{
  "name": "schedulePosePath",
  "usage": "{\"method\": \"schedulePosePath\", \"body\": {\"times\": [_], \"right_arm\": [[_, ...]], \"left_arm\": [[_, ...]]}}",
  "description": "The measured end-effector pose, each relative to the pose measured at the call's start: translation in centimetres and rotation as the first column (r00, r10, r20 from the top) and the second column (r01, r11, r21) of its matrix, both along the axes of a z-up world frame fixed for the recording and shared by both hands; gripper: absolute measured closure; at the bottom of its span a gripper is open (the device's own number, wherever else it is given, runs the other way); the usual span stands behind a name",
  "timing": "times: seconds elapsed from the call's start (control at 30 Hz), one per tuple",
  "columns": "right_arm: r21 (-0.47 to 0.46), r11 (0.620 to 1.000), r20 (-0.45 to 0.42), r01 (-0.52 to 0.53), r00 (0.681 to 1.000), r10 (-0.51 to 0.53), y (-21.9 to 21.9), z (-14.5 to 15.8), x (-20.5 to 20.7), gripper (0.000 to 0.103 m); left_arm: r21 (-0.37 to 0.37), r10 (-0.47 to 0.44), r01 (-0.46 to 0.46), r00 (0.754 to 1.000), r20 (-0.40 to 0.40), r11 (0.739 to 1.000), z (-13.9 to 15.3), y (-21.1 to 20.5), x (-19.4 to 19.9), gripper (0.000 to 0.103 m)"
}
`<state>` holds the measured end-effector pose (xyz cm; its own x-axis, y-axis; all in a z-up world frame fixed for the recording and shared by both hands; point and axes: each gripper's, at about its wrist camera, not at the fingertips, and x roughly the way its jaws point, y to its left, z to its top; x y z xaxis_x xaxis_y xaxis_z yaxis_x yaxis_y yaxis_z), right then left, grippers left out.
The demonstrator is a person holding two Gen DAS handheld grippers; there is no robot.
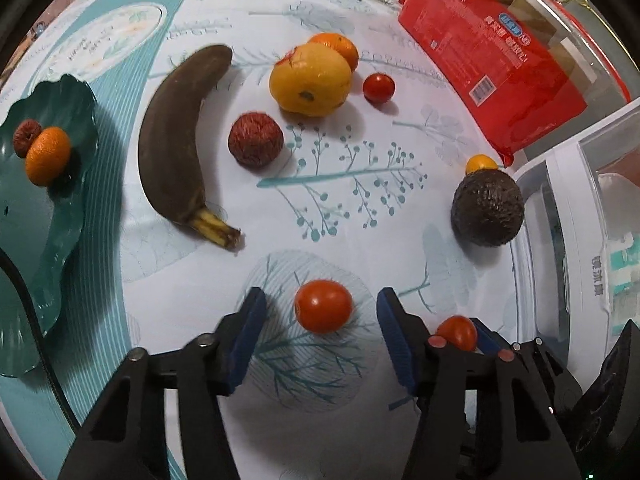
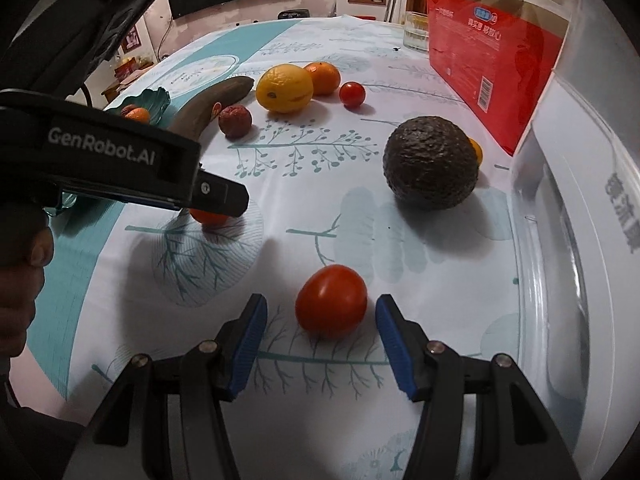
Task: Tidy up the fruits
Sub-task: 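Grasp a small red tomato with the left gripper while the right grasps a larger tomato, then carry both tomatoes to the green plate and open both grippers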
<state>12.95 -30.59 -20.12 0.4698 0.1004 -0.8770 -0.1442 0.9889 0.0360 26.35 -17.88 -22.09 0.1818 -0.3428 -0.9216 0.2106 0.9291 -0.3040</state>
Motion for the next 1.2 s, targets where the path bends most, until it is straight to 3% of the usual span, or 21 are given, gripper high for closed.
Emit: {"method": "schedulePosePath", "body": {"times": [0.07,0.2,0.3,0.47,0.87,1.2], "right_arm": [[-0.006,1.000,0.007,-0.007,1.000,0.007,0.0,0.0,0.0,0.046],[-0.015,1.000,0.014,-0.022,1.000,0.022,0.1,0.0,0.0,0.047],[-0.021,0.999,0.019,-0.034,0.999,0.034,0.3,0.1,0.0,0.054],[-0.025,0.999,0.015,-0.047,0.999,0.047,0.5,0.2,0.0,0.069],[0.019,1.000,-0.058,-0.019,0.998,0.020,0.2,0.4,-0.5,0.070],[0.012,1.000,-0.079,-0.026,0.997,0.027,1.9,1.4,-2.1,0.070]], "left_arm": [[0.000,-0.001,0.001,1.000,0.004,1.000,-0.1,-0.1,0.0,0.056],[-0.006,-0.004,0.004,1.000,0.005,1.000,-0.2,-0.3,0.2,0.071],[-0.015,-0.007,0.007,1.000,0.006,1.000,-0.2,-0.2,0.2,0.075],[-0.034,-0.003,0.003,1.000,0.001,0.999,0.0,0.0,0.1,0.075],[-0.090,0.088,-0.082,0.994,0.068,0.993,3.2,2.7,-1.9,0.075],[-0.161,0.188,-0.169,0.976,0.112,0.972,6.0,8.1,-4.9,0.075]]}}
